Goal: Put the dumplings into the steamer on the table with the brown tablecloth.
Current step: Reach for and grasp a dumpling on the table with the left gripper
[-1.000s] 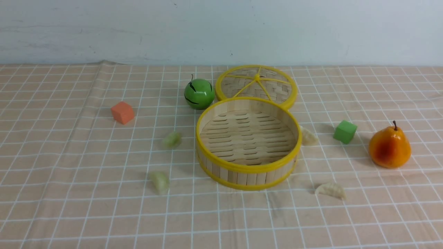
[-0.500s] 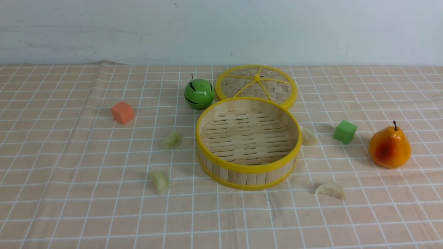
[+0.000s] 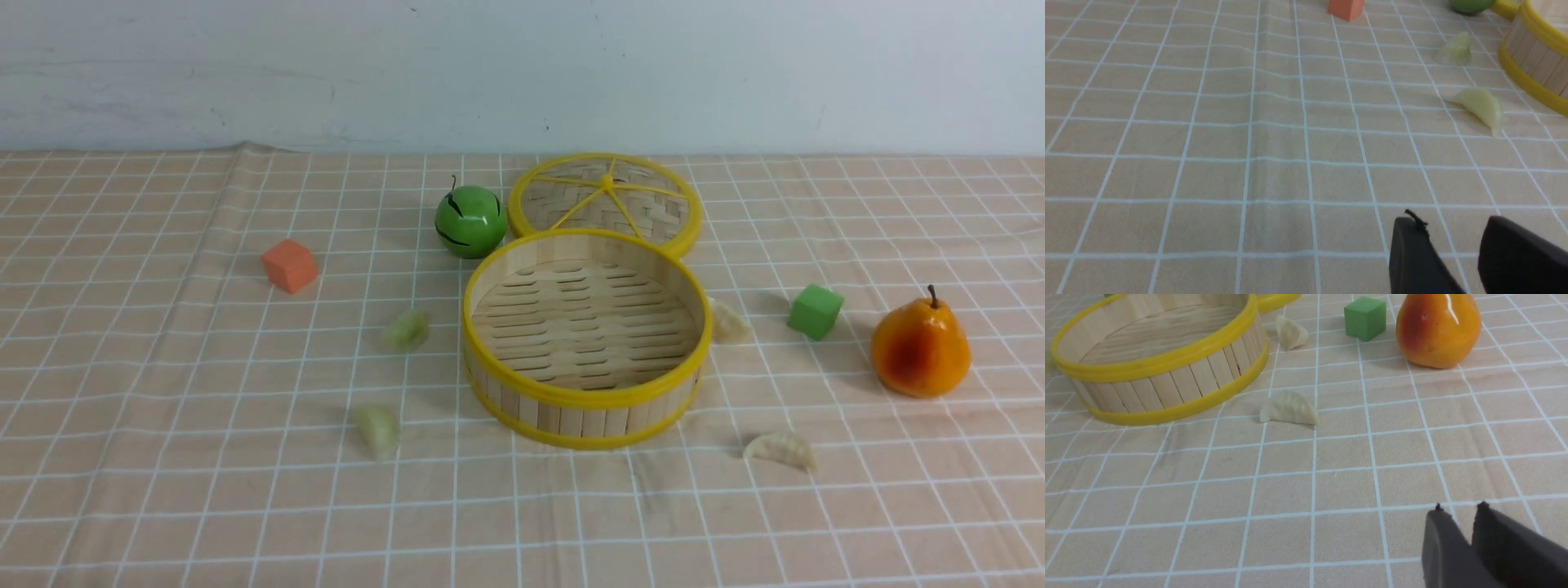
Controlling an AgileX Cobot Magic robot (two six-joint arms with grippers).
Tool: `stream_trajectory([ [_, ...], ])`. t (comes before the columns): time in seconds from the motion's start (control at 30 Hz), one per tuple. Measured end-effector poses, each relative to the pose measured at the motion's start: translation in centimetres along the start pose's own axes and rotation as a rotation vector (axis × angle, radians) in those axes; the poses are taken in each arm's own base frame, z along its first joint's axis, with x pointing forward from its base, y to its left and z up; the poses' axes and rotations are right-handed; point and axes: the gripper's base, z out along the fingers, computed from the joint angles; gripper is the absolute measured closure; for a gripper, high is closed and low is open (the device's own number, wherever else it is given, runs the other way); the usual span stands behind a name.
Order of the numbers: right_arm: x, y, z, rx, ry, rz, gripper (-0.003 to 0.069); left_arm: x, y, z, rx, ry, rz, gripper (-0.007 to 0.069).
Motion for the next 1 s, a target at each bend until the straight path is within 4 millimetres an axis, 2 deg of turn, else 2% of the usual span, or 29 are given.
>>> stream_trajectory([
  [0.1, -0.3, 0.0, 0.1, -0.002, -0.062, 0.001, 0.0537, -1.2, -0.2, -0.1, 0.024, -0.132, 0.000, 0.0386],
  [0.17, -1.5, 0.0, 0.0, -0.008, -0.201, -0.001, 0.0532, -2.7, -0.5, -0.4, 0.054, -0.296, 0.001, 0.0386],
  [0.2, -1.8, 0.0, -0.1, -0.009, -0.232, -0.003, 0.0531, -2.8, -0.5, -0.4, 0.056, -0.309, 0.001, 0.0386],
  [0.23, -3.1, 0.1, -0.5, -0.016, -0.380, -0.003, 0.0529, -3.8, -0.7, -0.9, 0.079, -0.434, 0.001, 0.0386],
  [0.27, -3.1, 0.1, -0.5, -0.016, -0.380, -0.003, 0.0529, -3.9, -0.7, -0.9, 0.081, -0.446, 0.002, 0.0386],
  [0.3, -4.4, 0.2, -1.1, -0.025, -0.537, 0.000, 0.0526, -4.8, -0.9, -1.4, 0.102, -0.557, 0.002, 0.0386],
  [0.33, -4.5, 0.2, -1.2, -0.026, -0.552, 0.002, 0.0526, -5.0, -0.9, -1.5, 0.106, -0.582, 0.002, 0.0386],
  [0.43, -6.0, 0.2, -2.4, -0.065, -0.765, 0.080, 0.0524, -6.3, -1.2, -2.6, 0.148, -0.760, -0.020, 0.0386],
  [0.57, -6.7, 0.2, -3.1, -0.129, -0.858, 0.204, 0.0522, -7.1, -1.3, -3.5, 0.214, -0.882, -0.107, 0.0386],
  [0.63, -6.8, 0.2, -3.2, -0.182, -0.869, 0.317, 0.0519, -7.9, -1.3, -4.0, 0.344, -0.884, -0.378, 0.0398],
  [0.7, -6.9, 0.2, -3.3, -0.205, -0.865, 0.366, 0.0519, -10.0, -1.6, -5.1, 0.425, -0.849, -0.553, 0.0432],
  [0.73, -7.0, 0.2, -3.3, -0.207, -0.865, 0.370, 0.0519, -9.9, -1.6, -5.0, 0.426, -0.833, -0.568, 0.0438],
  [0.77, -7.2, 0.3, -3.4, -0.215, -0.862, 0.380, 0.0519, -11.4, -1.9, -5.8, 0.451, -0.825, -0.604, 0.0460],
  [0.83, -9.2, 1.0, -4.4, -0.218, -0.854, 0.344, 0.0534, -15.9, -3.0, -7.3, 0.431, -0.772, -0.526, 0.0564],
  [0.87, -9.2, 1.0, -4.4, -0.215, -0.847, 0.338, 0.0537, -16.2, -3.0, -7.4, 0.426, -0.769, -0.514, 0.0564],
  [0.93, -11.4, 1.6, -4.8, -0.160, -0.773, 0.231, 0.0594, -20.1, -3.8, -7.1, 0.354, -0.734, -0.360, 0.0638],
  [1.0, -12.7, 1.9, -4.4, -0.119, -0.690, 0.170, 0.0638, -21.8, -4.2, -5.9, 0.312, -0.702, -0.256, 0.0638],
])
